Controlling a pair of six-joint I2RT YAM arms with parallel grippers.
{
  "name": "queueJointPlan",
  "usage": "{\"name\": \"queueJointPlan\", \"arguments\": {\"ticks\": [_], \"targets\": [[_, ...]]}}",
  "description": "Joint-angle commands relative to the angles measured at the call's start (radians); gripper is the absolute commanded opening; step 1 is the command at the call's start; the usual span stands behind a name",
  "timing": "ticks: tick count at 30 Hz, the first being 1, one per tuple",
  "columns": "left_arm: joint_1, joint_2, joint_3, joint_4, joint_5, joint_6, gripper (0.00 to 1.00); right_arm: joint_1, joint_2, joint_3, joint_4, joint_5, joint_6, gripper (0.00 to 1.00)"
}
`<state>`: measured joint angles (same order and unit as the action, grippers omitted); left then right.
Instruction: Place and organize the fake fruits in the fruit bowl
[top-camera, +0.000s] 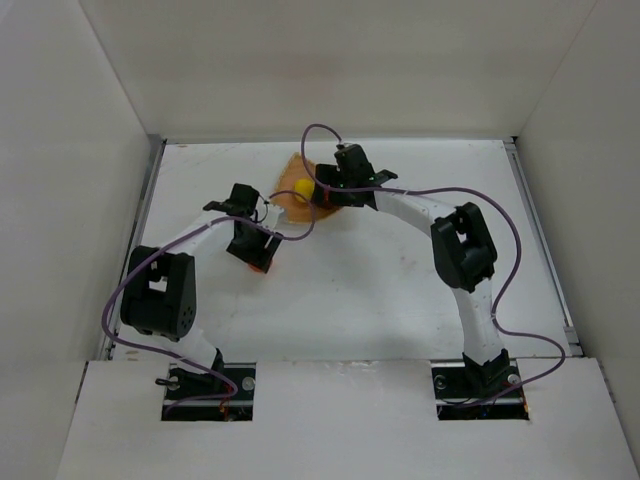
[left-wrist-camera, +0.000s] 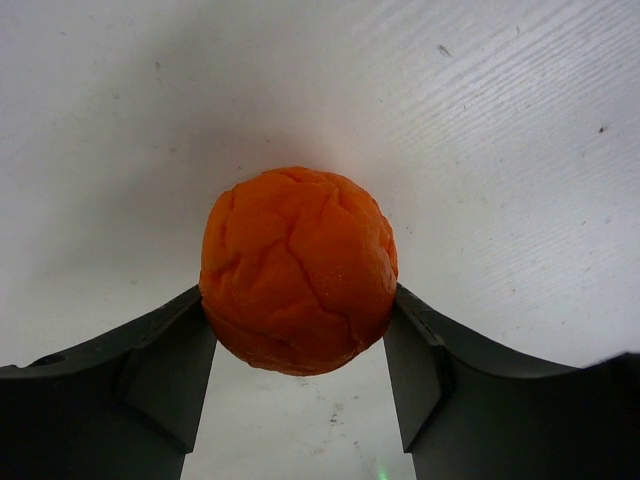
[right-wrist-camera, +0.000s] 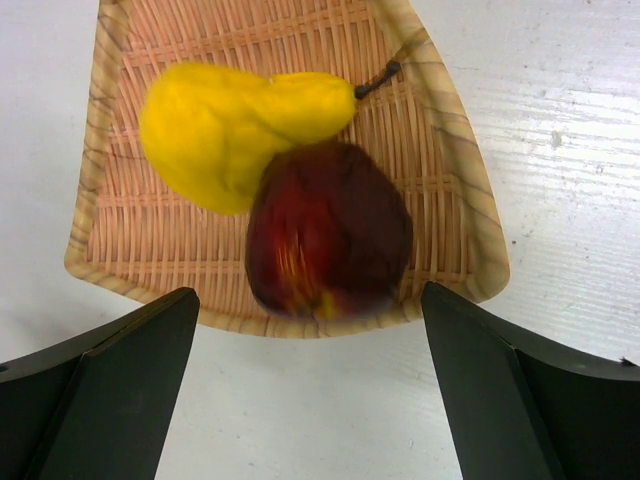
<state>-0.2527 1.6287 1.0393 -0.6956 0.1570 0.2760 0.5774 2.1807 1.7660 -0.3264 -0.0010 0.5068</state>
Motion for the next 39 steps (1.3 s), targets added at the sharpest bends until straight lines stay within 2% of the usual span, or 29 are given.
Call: {"name": "queueJointPlan", "arguments": {"ticks": [1,10,18,22,31,35,39], "targets": [[0.014,-0.058,0.079,-0.008,0.015,-0.012,0.26,0.000,-0.067,-0.014,0.056,-0.004,0.013,1.00],[0.025,-0.053,0.330,-0.068,0.033,0.005,0.27,-0.008,-0.237,-0.083,0.115,-0.005,0.039,1.00],[0.011,0.207,0.496,0.185,0.019,-0.060,0.28,-0.076,-0.426,-0.287,0.170,0.021,0.072,1.00],[-0.012,0.316,0.573,0.261,-0.045,-0.101,0.28,-0.098,-0.492,-0.359,0.171,0.038,0.073,1.00],[-0.049,0.384,0.574,0.330,-0.066,-0.097,0.33,-0.113,-0.547,-0.427,0.173,0.045,0.073,1.00],[-0.055,0.382,0.562,0.347,-0.071,-0.101,0.48,-0.121,-0.555,-0.438,0.173,0.045,0.072,1.00],[-0.058,0.361,0.562,0.347,-0.074,-0.100,0.76,-0.124,-0.558,-0.445,0.173,0.045,0.070,1.00]]}}
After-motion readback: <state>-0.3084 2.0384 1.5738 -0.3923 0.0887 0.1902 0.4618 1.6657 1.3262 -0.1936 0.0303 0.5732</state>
